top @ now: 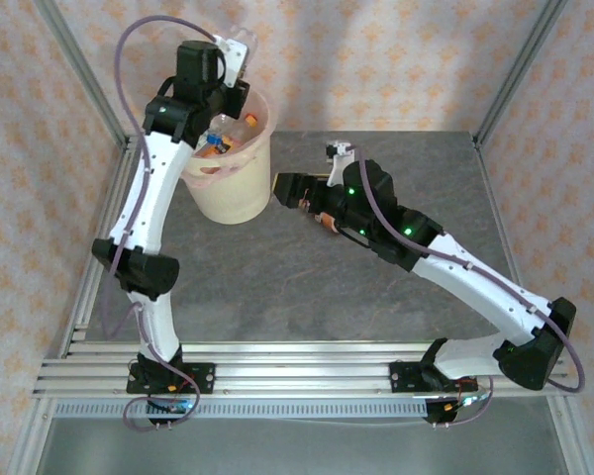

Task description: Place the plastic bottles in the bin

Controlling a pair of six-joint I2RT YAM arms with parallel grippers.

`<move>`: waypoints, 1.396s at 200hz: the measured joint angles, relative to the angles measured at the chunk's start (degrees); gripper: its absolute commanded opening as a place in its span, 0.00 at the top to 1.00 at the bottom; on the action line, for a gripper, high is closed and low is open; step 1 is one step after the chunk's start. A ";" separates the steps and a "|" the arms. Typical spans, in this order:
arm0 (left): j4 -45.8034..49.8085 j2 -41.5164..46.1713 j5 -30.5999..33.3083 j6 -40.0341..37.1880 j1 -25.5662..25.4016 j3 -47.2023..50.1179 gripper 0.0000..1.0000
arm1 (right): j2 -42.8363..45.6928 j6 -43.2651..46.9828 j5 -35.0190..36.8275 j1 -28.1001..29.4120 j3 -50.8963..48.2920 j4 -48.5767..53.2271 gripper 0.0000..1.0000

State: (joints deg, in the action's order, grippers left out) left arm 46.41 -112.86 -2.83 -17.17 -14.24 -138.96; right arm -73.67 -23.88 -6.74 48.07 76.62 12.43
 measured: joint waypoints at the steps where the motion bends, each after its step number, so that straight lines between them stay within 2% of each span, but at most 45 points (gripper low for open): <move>1: 0.04 -0.15 0.07 -0.17 0.00 -0.11 0.65 | -0.02 0.00 0.00 0.00 -0.02 0.04 0.01; 43: 3.43 -5.49 2.40 -7.17 0.00 -1.95 0.61 | -0.68 -0.02 1.25 0.00 -0.46 1.38 0.01; 73: 4.98 -6.60 2.54 -10.05 0.00 -2.01 0.54 | -1.29 -0.02 1.62 0.00 -0.46 1.95 0.01; 97: 6.91 -6.69 3.82 -12.22 0.00 -2.01 0.41 | -1.33 -0.02 2.62 0.00 -0.46 2.62 0.01; 123: 8.37 -6.69 5.07 -13.99 0.00 -2.01 0.33 | -1.33 -0.02 3.91 0.00 -0.46 3.67 0.01; 148: 9.60 -6.69 5.01 -14.64 0.04 -2.01 0.16 | -1.31 -0.02 4.92 0.00 -0.46 4.09 0.01; 157: 9.84 -6.67 4.83 -14.64 0.04 -2.01 0.15 | -1.31 -0.02 5.20 0.00 -0.46 4.20 0.01; 203: 9.79 -5.99 1.18 -13.14 0.04 -2.01 0.15 | -1.27 -0.02 5.81 0.00 -0.46 4.52 0.01; 279: 5.38 -3.13 -0.15 -6.08 0.52 -2.03 0.42 | -0.83 0.00 8.44 0.00 -0.46 7.08 0.01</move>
State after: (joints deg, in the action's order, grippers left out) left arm 51.79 -115.98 -2.98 -23.24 -13.72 -140.99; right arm -74.50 -23.88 1.69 48.07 76.16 19.51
